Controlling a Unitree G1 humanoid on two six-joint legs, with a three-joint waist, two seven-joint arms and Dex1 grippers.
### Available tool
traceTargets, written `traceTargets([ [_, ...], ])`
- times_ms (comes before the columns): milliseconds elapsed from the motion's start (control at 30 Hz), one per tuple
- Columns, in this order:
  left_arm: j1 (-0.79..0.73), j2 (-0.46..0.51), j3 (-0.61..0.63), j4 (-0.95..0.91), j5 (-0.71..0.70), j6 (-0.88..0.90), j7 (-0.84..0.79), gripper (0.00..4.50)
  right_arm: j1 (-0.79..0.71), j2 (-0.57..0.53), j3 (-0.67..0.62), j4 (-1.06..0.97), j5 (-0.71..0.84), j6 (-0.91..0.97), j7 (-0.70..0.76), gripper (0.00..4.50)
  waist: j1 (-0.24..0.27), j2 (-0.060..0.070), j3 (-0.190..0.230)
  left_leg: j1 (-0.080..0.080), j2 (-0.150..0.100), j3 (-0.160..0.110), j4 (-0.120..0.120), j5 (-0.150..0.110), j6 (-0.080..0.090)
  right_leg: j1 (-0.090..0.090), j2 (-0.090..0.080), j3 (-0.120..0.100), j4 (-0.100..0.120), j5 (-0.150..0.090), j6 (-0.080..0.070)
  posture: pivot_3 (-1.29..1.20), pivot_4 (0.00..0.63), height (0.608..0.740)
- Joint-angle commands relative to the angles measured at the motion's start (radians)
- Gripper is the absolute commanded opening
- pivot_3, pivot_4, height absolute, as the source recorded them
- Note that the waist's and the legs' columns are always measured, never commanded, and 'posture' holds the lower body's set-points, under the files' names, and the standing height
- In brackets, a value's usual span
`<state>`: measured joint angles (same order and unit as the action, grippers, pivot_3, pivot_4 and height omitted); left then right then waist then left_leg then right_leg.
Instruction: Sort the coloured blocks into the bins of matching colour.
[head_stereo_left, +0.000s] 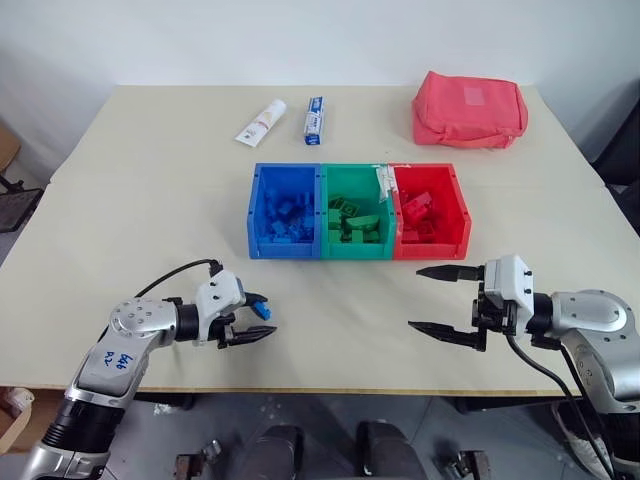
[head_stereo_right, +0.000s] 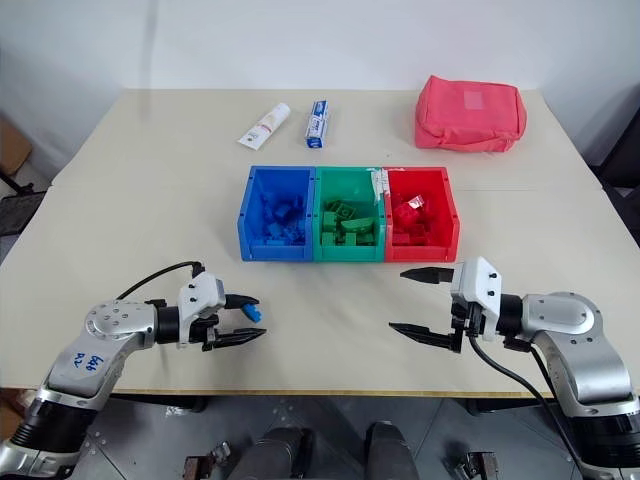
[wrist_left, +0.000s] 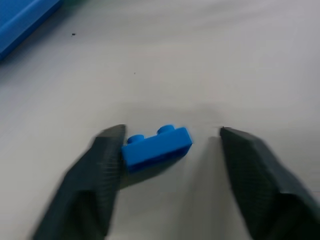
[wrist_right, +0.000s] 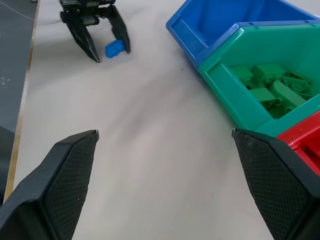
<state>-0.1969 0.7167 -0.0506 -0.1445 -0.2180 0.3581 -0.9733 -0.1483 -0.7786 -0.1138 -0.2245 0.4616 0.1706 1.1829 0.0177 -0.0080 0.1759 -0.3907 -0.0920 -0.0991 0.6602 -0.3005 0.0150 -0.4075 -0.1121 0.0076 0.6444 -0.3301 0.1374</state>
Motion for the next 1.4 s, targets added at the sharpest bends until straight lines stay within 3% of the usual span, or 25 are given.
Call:
traceTargets([
  [33,0.004,0.021,-0.008,0.028,0.018,0.000,-0.006,1.76,-0.002,-0.007,-0.021,-0.032,0.009,-0.017,-0.008,4.50,0.000,0.000,0.000,0.000,0.000,0.000,0.000,0.000,0.000,0.000,0.000,0.000,0.000,0.000,0.000,0.00,0.150,0.740],
  [100,0.001,0.027,-0.006,0.040,0.016,-0.008,-0.011,1.27,-0.005,-0.007,-0.020,-0.030,0.008,-0.017,-0.009,4.50,0.001,0.000,0.000,0.000,0.000,0.000,0.000,0.000,0.000,0.000,0.000,0.000,0.000,0.000,0.000,0.00,0.150,0.740],
  [167,-0.010,0.012,0.005,0.034,0.003,-0.020,-0.006,1.26,-0.008,-0.008,-0.021,-0.027,0.007,-0.019,-0.009,4.50,0.001,0.000,0.000,0.000,0.000,0.000,0.000,0.000,0.000,0.000,0.000,0.000,0.000,0.000,0.000,0.00,0.150,0.740],
  [333,-0.142,-0.134,0.101,-0.067,-0.179,0.124,0.106,1.26,-0.010,-0.003,-0.094,-0.042,0.059,0.031,-0.068,4.50,0.009,0.000,0.000,-0.001,0.000,0.000,0.001,0.000,0.000,0.000,0.000,-0.001,0.000,0.000,0.000,0.00,0.150,0.740],
  [600,-0.439,-0.290,0.118,0.120,-0.108,0.111,0.353,1.26,0.022,0.082,-0.196,-0.127,0.139,0.087,-0.246,4.50,0.006,-0.001,0.000,-0.002,-0.001,-0.001,0.003,0.000,0.000,0.000,0.000,-0.002,0.001,0.000,0.000,0.00,0.150,0.740],
  [733,-0.505,-0.330,0.091,0.242,-0.086,0.097,0.368,1.26,0.036,0.095,-0.193,-0.145,0.130,0.081,-0.274,4.50,0.003,-0.001,0.000,-0.001,-0.001,0.001,0.002,0.000,0.000,-0.001,0.001,-0.001,0.002,0.000,0.000,0.00,0.150,0.740],
  [900,-0.549,-0.335,0.077,0.361,-0.051,0.044,0.361,2.88,0.037,0.091,-0.183,-0.146,0.120,0.069,-0.286,4.50,0.007,-0.001,0.000,-0.001,-0.001,0.000,0.003,0.000,0.000,-0.001,0.002,-0.001,0.002,0.000,0.000,0.00,0.150,0.740],
  [1033,-0.521,-0.300,0.108,0.325,-0.101,-0.004,0.258,4.04,0.046,0.085,-0.175,-0.139,0.109,0.056,-0.273,4.50,0.005,-0.001,0.000,-0.001,-0.001,0.000,0.002,0.000,0.000,-0.001,0.002,-0.001,0.002,0.000,0.000,0.00,0.150,0.740],
  [1167,-0.388,-0.179,0.155,0.246,-0.123,-0.077,0.129,4.04,0.053,0.063,-0.159,-0.111,0.093,0.034,-0.220,4.50,-0.009,0.000,0.000,-0.001,0.000,0.001,0.001,0.000,0.000,-0.001,0.001,0.000,0.001,0.000,0.000,0.00,0.150,0.740],
  [1400,-0.024,0.083,0.269,0.183,-0.135,-0.224,-0.124,4.04,0.016,0.032,-0.097,0.000,0.040,-0.032,-0.103,4.50,-0.019,0.000,0.000,0.000,0.001,0.000,-0.001,0.000,-0.001,-0.001,0.001,0.000,0.000,0.000,0.000,0.00,0.150,0.740],
])
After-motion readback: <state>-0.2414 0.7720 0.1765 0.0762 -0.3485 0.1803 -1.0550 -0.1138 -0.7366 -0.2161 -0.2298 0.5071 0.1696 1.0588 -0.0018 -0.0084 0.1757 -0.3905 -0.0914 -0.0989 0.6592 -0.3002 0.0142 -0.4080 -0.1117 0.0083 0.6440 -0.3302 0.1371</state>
